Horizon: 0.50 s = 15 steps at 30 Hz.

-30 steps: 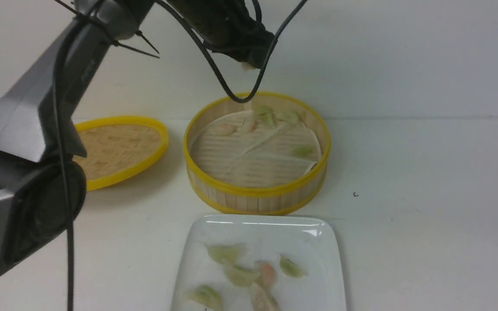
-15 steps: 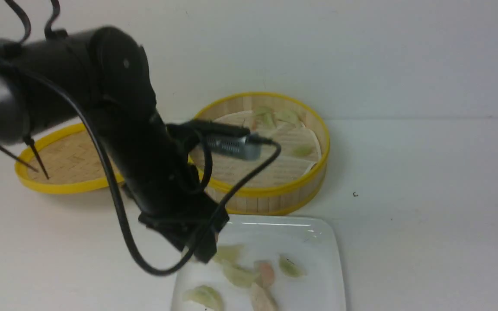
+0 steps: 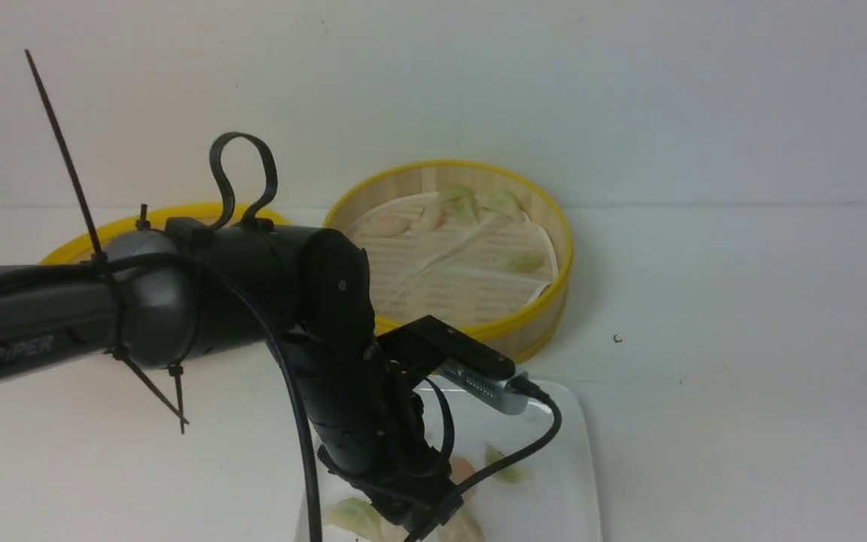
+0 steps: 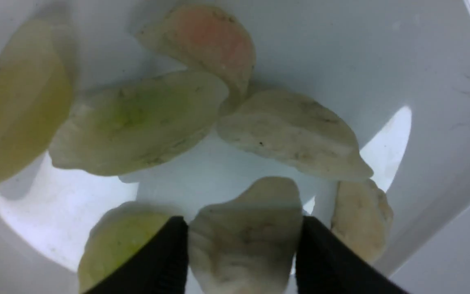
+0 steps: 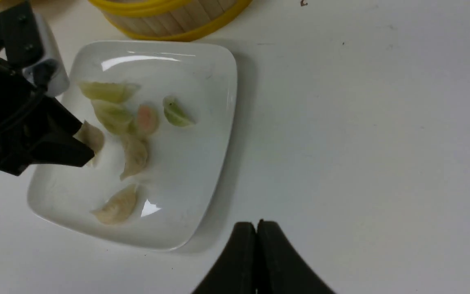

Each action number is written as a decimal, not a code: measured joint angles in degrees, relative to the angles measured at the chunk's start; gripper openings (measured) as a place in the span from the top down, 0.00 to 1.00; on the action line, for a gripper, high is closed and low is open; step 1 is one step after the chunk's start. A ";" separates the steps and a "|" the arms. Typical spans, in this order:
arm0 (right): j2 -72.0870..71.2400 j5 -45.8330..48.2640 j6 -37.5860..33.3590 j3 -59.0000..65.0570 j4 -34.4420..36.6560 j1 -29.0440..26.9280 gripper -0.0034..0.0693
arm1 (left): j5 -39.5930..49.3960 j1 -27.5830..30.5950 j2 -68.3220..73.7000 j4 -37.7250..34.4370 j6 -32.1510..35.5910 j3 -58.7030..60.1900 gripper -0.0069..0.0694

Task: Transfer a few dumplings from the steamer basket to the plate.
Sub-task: Use the left arm to put the dumpling into the plate, then use the right arm to grab a dumpling from inside the steamer

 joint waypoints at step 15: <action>15.70 1.62 -11.04 -13.83 5.92 1.53 0.97 | 14.19 0.94 -12.13 12.52 -12.69 -7.55 0.84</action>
